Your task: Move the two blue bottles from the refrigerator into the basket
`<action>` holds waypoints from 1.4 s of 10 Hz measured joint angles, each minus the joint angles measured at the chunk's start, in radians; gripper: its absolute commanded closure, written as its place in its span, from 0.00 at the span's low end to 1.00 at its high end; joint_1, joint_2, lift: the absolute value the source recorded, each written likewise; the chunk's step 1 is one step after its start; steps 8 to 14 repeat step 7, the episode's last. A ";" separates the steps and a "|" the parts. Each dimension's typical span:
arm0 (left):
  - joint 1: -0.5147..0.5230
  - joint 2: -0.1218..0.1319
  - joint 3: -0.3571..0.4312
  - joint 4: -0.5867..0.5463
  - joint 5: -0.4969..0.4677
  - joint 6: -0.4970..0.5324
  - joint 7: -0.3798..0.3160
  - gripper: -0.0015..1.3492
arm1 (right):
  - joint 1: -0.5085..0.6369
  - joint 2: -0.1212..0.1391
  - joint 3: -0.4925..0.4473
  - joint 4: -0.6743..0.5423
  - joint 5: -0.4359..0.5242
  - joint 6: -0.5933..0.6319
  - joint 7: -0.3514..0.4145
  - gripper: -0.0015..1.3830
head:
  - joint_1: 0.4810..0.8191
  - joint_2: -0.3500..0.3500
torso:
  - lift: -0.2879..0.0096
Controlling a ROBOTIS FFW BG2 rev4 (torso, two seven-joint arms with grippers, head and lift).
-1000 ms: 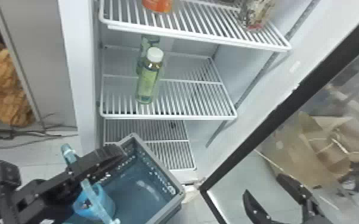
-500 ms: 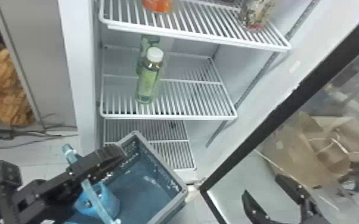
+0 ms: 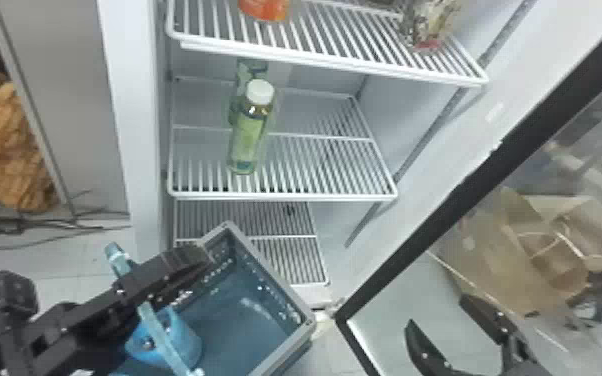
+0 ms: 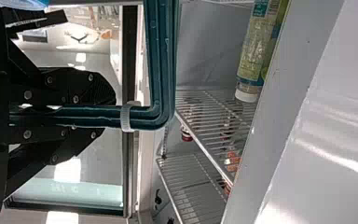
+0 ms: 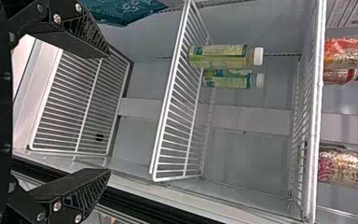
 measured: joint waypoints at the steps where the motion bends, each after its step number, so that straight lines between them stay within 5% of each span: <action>1: 0.000 0.000 -0.001 0.002 0.000 0.000 0.001 0.87 | -0.003 -0.001 0.000 0.004 0.000 0.000 0.001 0.14 | 0.63 0.00 | 0.24; 14: 0.000 0.000 -0.006 0.002 0.000 0.002 0.001 0.87 | -0.017 -0.004 0.000 0.020 -0.001 0.002 0.005 0.14 | 0.63 0.00 | 0.24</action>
